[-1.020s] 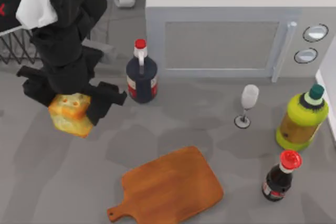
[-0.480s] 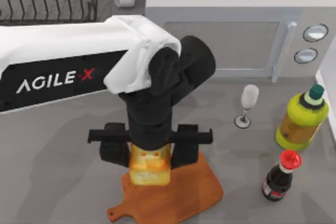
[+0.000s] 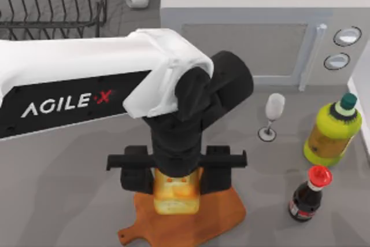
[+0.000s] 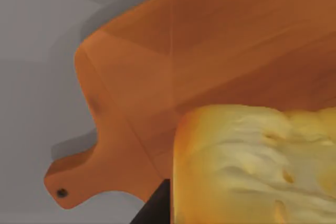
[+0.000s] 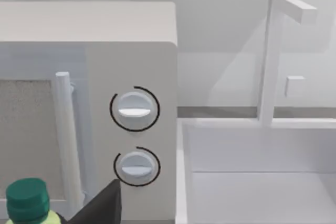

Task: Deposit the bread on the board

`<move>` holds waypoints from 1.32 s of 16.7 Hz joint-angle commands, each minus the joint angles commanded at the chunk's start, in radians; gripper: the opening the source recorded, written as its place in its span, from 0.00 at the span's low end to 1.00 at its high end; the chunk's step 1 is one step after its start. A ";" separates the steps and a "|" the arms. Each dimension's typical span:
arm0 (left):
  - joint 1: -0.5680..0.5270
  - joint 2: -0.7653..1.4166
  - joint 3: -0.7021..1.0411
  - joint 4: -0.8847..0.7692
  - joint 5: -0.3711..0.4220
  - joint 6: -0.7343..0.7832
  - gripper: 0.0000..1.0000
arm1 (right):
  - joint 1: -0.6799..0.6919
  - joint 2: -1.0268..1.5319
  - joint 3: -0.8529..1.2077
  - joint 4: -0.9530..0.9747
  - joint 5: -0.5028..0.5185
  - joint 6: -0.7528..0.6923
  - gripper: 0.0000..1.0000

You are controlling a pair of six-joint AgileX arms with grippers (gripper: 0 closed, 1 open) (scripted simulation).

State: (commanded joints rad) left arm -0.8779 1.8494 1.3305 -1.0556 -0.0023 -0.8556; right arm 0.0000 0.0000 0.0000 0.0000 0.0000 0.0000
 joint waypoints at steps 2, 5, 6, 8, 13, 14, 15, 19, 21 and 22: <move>0.000 0.003 -0.005 0.008 0.000 0.000 0.00 | 0.000 0.000 0.000 0.000 0.000 0.000 1.00; -0.001 0.016 -0.034 0.051 -0.001 0.001 0.00 | 0.000 0.000 0.000 0.000 0.000 0.000 1.00; -0.002 0.021 -0.046 0.068 -0.001 0.002 0.00 | 0.000 0.000 0.000 0.000 0.000 0.000 1.00; -0.002 0.030 -0.069 0.106 0.001 0.001 0.00 | 0.000 0.000 0.000 0.000 0.000 0.000 1.00; -0.003 0.055 -0.114 0.172 0.000 0.000 0.00 | 0.000 0.000 0.000 0.000 0.000 0.000 1.00; -0.003 0.055 -0.114 0.173 0.000 0.000 0.00 | 0.000 0.000 0.000 0.000 0.000 0.000 1.00; -0.003 0.055 -0.114 0.173 0.000 0.000 0.00 | 0.000 0.000 0.000 0.000 0.000 0.000 1.00; -0.003 0.055 -0.114 0.173 0.000 0.000 0.23 | 0.000 0.000 0.000 0.000 0.000 0.000 1.00; -0.003 0.055 -0.114 0.173 0.000 0.000 0.38 | 0.000 0.000 0.000 0.000 0.000 0.000 1.00; -0.003 0.055 -0.114 0.173 0.000 0.000 0.45 | 0.000 0.000 0.000 0.000 0.000 0.000 1.00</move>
State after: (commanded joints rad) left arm -0.8805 1.9047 1.2162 -0.8831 -0.0025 -0.8560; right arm 0.0000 0.0000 0.0000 0.0000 0.0000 0.0000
